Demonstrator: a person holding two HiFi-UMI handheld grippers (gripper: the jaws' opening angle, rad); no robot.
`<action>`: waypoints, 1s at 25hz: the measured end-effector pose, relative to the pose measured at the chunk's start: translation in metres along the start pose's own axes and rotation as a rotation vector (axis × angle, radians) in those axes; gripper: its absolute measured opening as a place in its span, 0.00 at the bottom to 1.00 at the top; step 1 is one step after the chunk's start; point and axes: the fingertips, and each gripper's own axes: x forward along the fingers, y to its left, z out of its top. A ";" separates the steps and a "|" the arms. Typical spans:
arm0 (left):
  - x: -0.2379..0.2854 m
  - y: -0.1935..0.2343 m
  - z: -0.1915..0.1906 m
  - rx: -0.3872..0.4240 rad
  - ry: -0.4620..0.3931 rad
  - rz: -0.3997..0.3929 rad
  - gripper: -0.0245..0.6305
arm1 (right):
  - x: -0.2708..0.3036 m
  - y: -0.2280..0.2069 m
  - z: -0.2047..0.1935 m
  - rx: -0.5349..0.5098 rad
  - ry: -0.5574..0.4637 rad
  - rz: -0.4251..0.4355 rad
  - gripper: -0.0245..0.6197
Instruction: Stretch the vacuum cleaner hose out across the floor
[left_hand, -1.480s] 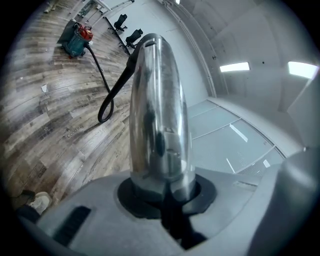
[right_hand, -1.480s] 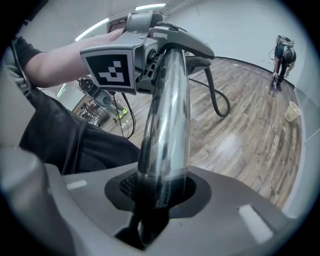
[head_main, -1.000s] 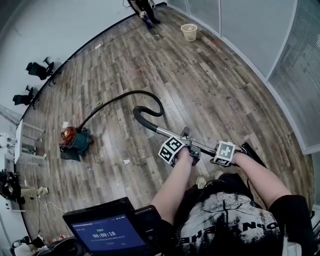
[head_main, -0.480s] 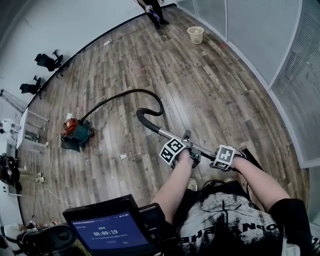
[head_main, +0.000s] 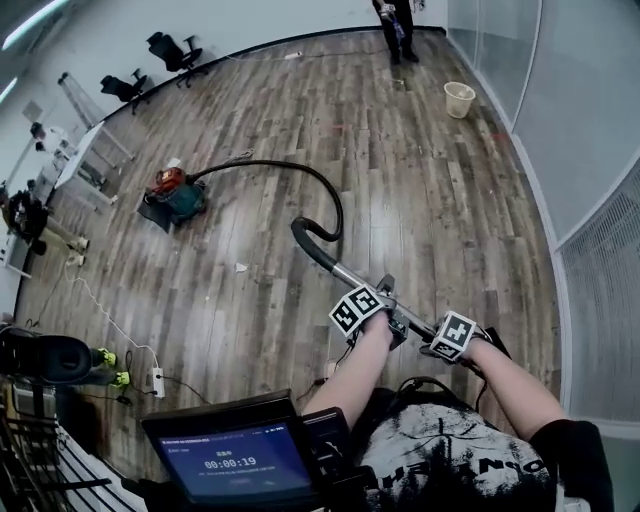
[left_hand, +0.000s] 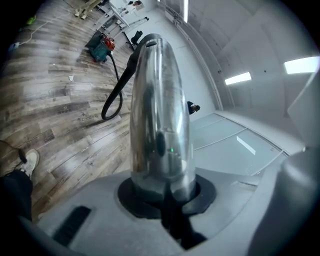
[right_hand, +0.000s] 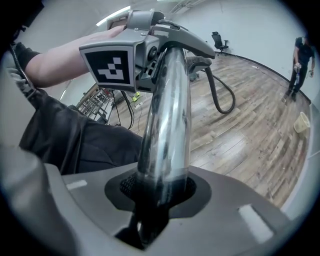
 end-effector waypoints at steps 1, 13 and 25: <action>-0.004 -0.001 -0.004 -0.005 -0.011 0.004 0.11 | -0.002 0.003 -0.005 -0.009 0.004 0.007 0.22; -0.075 0.024 -0.023 -0.031 -0.082 0.026 0.11 | 0.019 0.063 -0.022 -0.078 0.030 0.039 0.22; -0.160 0.072 -0.091 -0.071 -0.004 0.016 0.11 | 0.062 0.169 -0.071 -0.002 0.065 0.015 0.22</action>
